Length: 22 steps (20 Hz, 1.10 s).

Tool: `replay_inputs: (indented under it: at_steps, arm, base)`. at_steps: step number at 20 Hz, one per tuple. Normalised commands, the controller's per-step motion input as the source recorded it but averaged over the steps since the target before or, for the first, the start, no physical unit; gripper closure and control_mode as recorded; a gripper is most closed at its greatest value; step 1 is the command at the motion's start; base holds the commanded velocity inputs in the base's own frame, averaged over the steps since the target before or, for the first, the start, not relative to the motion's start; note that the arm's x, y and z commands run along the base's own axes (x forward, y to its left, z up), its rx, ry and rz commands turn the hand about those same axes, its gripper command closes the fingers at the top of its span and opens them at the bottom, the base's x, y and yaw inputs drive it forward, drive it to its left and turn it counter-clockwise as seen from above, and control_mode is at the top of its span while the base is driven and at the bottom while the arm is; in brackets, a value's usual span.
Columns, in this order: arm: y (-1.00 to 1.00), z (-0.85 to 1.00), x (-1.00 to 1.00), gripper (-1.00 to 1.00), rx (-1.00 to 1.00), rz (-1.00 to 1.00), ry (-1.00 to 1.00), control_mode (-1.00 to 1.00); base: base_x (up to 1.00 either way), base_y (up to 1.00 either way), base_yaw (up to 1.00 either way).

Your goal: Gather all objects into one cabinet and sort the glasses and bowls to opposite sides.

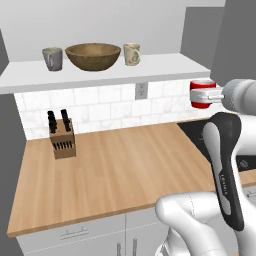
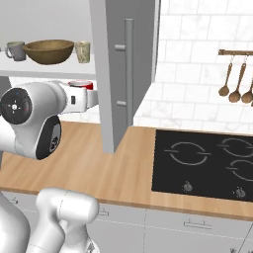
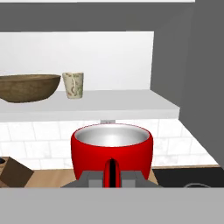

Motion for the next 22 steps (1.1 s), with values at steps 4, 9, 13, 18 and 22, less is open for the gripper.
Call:
replay_inputs:
  at_steps: [4, 9, 13, 18, 22]
  arm:
    - [0.00, 0.00, 0.00, 1.00, 0.00, 0.00, 0.00, 1.00]
    - [0.00, 0.00, 0.00, 1.00, 0.00, 0.00, 0.00, 1.00]
    - [0.00, 0.00, 0.00, 1.00, 0.00, 0.00, 0.00, 1.00]
    - [0.00, 0.07, 0.00, 1.00, 0.00, -0.01, 0.00, -1.00]
    - [0.00, 0.38, 0.03, 1.00, 0.00, -0.14, 0.00, -1.00]
  base:
    - [0.13, 0.00, 0.00]
    - [0.00, 0.00, 0.00]
    - [0.00, 0.00, 0.00]
    - [0.00, 0.00, 0.00]
    - [0.00, 0.00, 0.00]
